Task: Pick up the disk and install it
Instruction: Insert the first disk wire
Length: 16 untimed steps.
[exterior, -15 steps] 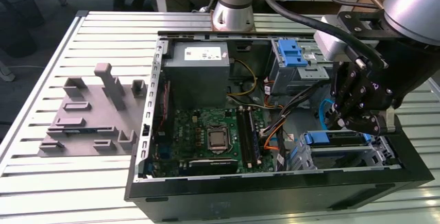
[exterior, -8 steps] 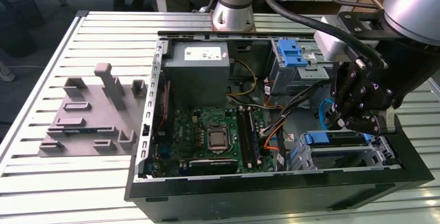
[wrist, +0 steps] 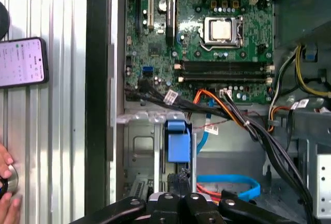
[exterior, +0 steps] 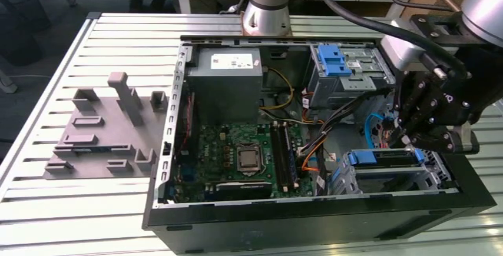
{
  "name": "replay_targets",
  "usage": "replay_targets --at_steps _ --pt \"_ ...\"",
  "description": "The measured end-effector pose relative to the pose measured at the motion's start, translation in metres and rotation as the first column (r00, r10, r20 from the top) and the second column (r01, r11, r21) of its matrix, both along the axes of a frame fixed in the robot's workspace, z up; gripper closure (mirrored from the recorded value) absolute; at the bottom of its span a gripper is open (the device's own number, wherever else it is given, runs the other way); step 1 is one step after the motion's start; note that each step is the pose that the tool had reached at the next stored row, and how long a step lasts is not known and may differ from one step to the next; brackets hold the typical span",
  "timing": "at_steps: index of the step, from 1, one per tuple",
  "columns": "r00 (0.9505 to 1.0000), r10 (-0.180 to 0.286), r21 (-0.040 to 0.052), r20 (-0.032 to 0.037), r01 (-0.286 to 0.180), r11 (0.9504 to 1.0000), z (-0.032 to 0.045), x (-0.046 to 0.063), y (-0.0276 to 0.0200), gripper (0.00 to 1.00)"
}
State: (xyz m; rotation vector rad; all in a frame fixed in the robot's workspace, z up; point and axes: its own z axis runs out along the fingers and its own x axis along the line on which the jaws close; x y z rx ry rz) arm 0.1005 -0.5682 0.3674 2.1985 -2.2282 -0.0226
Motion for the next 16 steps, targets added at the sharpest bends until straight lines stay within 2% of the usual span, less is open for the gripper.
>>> replay_targets --at_steps 3,7,12,16 --pt "1.0000 0.000 0.0000 -0.0008 0.000 1.0000 -0.0005 0.011 0.0001 0.89" --pt "1.0000 0.000 0.0002 -0.0009 0.000 1.0000 -0.0008 0.018 0.0011 0.89" --pt "1.0000 0.000 0.0001 -0.0009 0.000 1.0000 -0.0008 0.025 0.0086 0.89" --pt "1.0000 0.000 0.0000 -0.0013 0.000 1.0000 -0.0010 0.034 0.0164 0.89"
